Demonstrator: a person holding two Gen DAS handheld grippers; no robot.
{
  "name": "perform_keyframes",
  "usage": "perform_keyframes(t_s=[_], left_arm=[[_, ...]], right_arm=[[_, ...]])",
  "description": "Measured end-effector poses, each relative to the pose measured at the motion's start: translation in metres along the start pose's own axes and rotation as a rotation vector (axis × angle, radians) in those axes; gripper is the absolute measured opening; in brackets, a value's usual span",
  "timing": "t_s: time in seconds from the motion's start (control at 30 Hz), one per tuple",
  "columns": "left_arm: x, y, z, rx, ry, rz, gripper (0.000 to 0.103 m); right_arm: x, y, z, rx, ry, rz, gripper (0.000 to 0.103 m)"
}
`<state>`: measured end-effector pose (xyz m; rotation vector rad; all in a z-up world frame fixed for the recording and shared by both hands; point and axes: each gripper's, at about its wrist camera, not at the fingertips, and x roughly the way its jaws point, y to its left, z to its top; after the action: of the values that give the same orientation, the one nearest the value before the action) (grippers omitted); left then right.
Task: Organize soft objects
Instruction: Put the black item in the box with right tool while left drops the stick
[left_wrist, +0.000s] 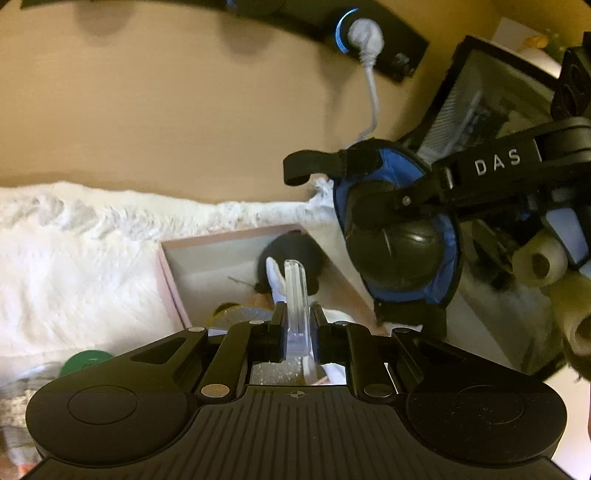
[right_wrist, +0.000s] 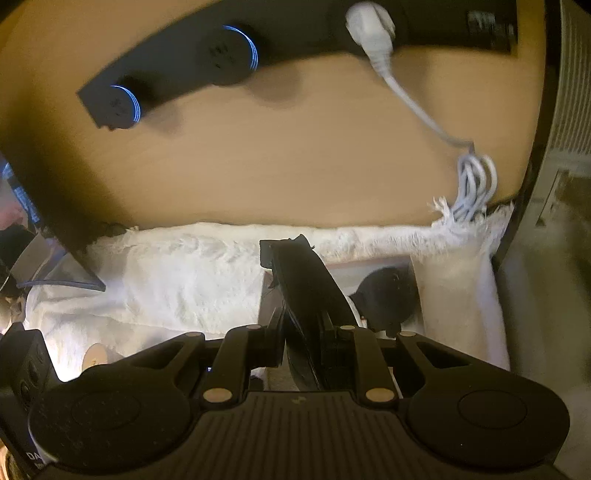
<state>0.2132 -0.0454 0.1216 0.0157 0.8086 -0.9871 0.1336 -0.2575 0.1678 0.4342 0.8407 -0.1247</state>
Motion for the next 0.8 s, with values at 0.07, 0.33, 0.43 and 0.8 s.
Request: perform_keyframes(t_s=[0.07, 0.33, 0.43, 0.8], left_arm=[[0.014, 0.006, 0.001, -0.032, -0.016, 0.000, 0.016], [0.057, 0.027, -0.014, -0.099, 0.063, 0.057, 0.018], [0.039, 0.027, -0.019, -0.078, 0.026, 0.098, 0.018], [-0.008, 0.030, -0.039, -0.074, 0.036, 0.089, 0.018]], right_arm=[[0.012, -0.005, 0.000, 0.006, 0.011, -0.008, 0.016], [0.067, -0.024, -0.011, 0.005, 0.061, -0.006, 0.018], [0.086, -0.032, -0.026, 0.024, 0.116, 0.022, 0.019], [0.158, -0.055, -0.043, 0.170, 0.159, 0.153, 0.000]])
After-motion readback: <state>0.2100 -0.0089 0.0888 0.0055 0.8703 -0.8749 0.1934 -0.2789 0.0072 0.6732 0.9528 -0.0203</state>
